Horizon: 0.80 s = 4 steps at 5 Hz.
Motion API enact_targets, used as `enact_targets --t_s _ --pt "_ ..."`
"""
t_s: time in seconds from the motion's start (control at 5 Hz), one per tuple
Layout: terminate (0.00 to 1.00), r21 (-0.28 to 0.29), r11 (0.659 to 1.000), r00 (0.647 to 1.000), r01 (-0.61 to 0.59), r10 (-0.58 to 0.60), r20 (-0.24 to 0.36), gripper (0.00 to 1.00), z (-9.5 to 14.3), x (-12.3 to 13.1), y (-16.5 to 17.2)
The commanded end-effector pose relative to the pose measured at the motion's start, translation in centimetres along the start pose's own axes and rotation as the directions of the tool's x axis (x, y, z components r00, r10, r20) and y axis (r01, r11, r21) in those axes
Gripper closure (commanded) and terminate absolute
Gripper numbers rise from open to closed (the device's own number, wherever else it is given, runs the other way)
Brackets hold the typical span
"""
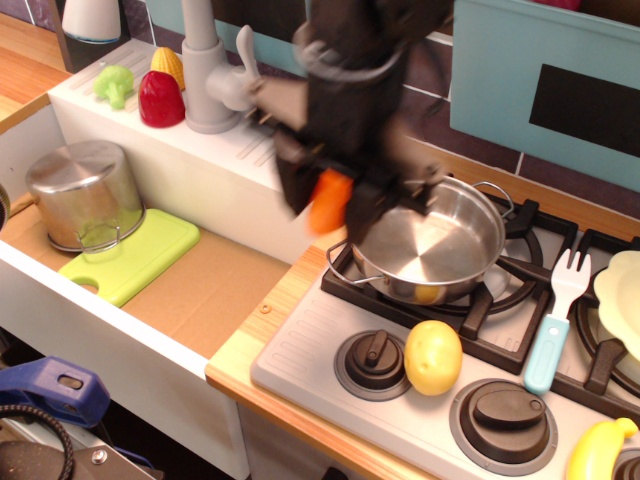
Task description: Put carrot in pot or pan
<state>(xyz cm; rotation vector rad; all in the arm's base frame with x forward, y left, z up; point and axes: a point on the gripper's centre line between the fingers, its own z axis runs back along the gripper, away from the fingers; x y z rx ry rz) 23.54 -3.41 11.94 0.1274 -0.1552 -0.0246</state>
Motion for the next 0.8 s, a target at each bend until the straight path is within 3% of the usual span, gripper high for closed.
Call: enact_targets --t_s 0.0,0.2,0.4,0.6 --pt "0.0 -0.04 0.997 0.996 0.066 -0.063 0.059 1.0 1.16 4.19 -1.04" --pt "0.0 -0.072 0.996 0.995 0.047 -0.04 0.093 0.0 0.62 4.04 -1.89" --pt "0.0 -0.072 0.996 0.995 0.047 -0.04 0.093 0.0 0.62 4.04 -1.89" --pt "1.0 -0.072 0.996 0.995 0.047 -0.04 0.093 0.0 0.62 4.04 -1.89"
